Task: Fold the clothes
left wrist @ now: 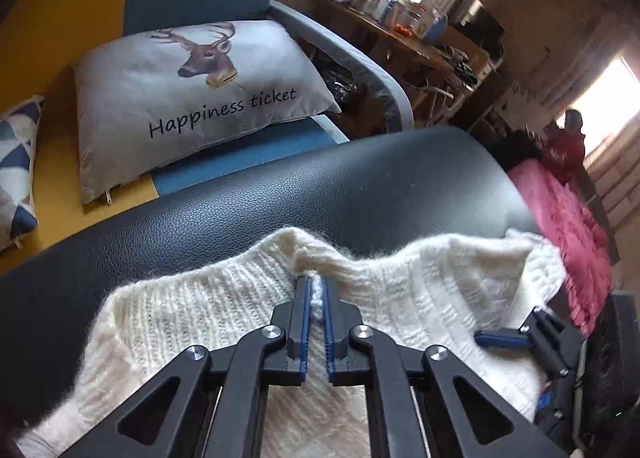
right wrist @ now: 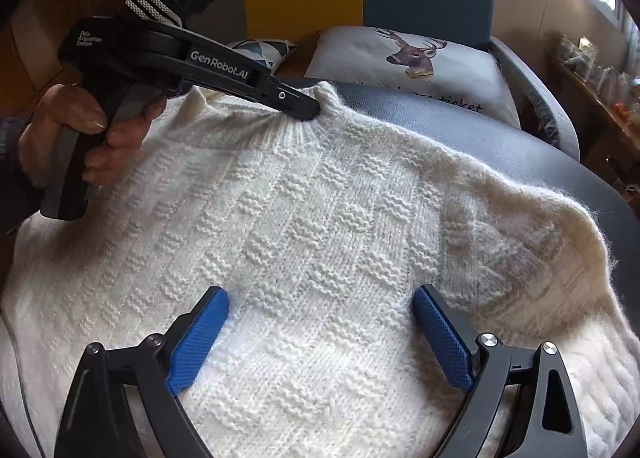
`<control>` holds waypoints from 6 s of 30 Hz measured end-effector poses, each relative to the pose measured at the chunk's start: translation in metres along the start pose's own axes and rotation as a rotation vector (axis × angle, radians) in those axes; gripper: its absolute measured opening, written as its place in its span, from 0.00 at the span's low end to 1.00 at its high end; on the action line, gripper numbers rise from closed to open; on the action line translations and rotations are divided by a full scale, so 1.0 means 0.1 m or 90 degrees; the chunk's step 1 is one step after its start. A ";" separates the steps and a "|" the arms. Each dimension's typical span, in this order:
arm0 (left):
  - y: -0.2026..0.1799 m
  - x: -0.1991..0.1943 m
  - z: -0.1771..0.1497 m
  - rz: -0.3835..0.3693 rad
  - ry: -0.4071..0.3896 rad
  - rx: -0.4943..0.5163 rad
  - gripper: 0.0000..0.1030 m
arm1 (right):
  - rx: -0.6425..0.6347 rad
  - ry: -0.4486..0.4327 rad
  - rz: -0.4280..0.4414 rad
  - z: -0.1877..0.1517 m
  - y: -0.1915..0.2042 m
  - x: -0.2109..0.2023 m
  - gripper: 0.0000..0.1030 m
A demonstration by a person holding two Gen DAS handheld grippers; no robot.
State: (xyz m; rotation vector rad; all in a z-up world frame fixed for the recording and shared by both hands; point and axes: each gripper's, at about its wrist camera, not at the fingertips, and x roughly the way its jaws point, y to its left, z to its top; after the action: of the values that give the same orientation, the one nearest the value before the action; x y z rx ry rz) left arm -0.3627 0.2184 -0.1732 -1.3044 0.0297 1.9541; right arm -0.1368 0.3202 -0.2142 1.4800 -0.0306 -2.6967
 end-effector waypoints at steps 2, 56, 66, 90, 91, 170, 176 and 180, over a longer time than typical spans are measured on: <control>0.07 -0.18 -0.06 -0.002 -0.022 -0.034 0.16 | -0.004 0.004 0.001 -0.02 0.00 0.00 0.92; 0.87 -1.91 -1.63 0.201 -0.204 -0.145 0.19 | 0.141 -0.003 0.319 1.61 0.59 0.45 0.66; 1.30 -1.92 -1.98 0.332 -0.142 -0.222 0.20 | 0.012 0.069 0.220 1.11 1.12 0.58 0.66; -0.48 -1.93 -3.26 0.217 -0.098 -0.167 0.23 | 0.212 0.096 0.135 -1.49 -0.01 -1.14 0.97; -0.50 -1.91 -3.31 0.231 -0.096 -0.152 0.23 | 0.194 0.099 0.113 -1.55 0.03 -1.13 0.98; -1.14 -1.55 -2.70 0.200 -0.094 -0.008 0.26 | 0.503 -0.123 -0.044 -2.40 -1.02 -1.89 1.00; -1.48 -1.27 -1.94 0.131 -0.098 0.051 0.26 | 0.452 -0.165 -0.096 -2.02 -1.42 -2.07 0.92; -1.70 -0.97 -1.38 0.078 -0.094 0.085 0.26 | 0.448 -0.127 -0.040 -1.53 -1.66 -1.82 0.92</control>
State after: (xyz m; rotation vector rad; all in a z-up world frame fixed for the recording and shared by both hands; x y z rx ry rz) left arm -0.1361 0.2243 -0.0970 -1.0907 0.1683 2.1093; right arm 0.0818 0.5006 -0.1512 1.3183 -1.0513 -3.0313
